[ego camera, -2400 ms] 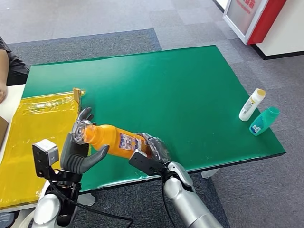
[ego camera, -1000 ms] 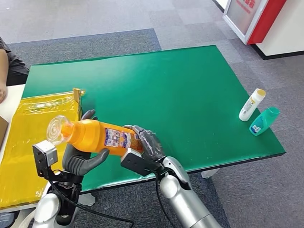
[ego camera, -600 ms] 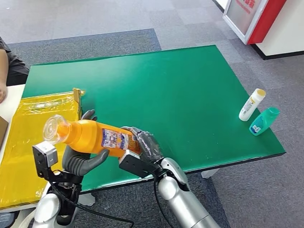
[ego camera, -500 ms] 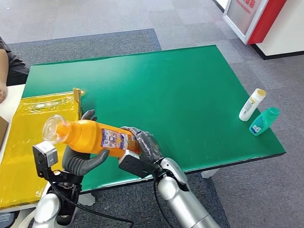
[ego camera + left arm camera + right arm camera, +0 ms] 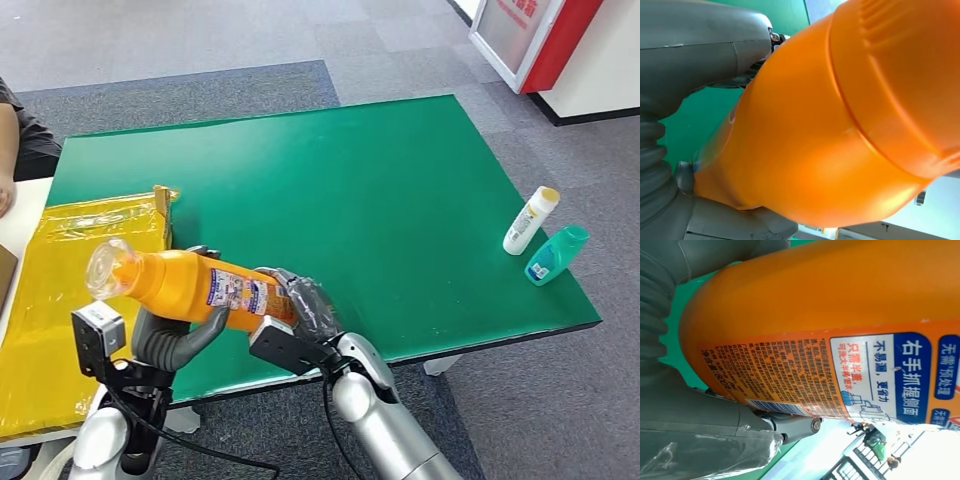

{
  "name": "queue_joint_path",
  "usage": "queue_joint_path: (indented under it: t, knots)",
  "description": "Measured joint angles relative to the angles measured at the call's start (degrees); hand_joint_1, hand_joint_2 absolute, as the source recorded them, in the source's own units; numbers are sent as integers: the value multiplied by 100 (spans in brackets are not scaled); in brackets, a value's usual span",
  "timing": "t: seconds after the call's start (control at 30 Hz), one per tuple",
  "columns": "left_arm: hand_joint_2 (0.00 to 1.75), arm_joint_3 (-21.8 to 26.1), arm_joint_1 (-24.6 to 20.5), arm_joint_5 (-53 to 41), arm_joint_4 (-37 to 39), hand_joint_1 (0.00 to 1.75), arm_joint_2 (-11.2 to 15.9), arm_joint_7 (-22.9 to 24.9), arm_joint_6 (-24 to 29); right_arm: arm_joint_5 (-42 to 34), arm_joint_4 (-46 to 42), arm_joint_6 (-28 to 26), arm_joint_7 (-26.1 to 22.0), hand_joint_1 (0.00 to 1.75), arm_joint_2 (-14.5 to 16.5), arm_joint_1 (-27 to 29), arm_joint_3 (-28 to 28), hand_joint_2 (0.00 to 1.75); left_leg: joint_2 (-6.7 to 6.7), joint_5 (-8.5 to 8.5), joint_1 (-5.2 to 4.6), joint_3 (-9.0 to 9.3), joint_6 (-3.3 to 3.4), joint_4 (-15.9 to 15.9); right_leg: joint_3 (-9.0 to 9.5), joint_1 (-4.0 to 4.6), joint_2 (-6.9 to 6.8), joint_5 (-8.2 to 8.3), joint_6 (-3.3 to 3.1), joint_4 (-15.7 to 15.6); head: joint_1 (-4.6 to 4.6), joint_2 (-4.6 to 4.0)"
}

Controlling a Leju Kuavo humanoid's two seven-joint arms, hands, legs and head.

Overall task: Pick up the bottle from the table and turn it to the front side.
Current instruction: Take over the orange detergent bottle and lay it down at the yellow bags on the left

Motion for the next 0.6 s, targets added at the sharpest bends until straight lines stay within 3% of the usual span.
queue_joint_path:
  t: [0.53,0.6]
  knots:
    - [175,-6,2,-97,-5,175,9,-141,0,-22,42,-4,-1,175,0,-1,17,175,0,0,0,0,0,0,0,0,0,0,0,0,1,0]
    - [175,-6,2,-97,-5,175,9,-141,0,-22,43,-4,0,93,0,-1,17,175,0,0,0,0,0,0,0,0,0,0,0,0,1,0]
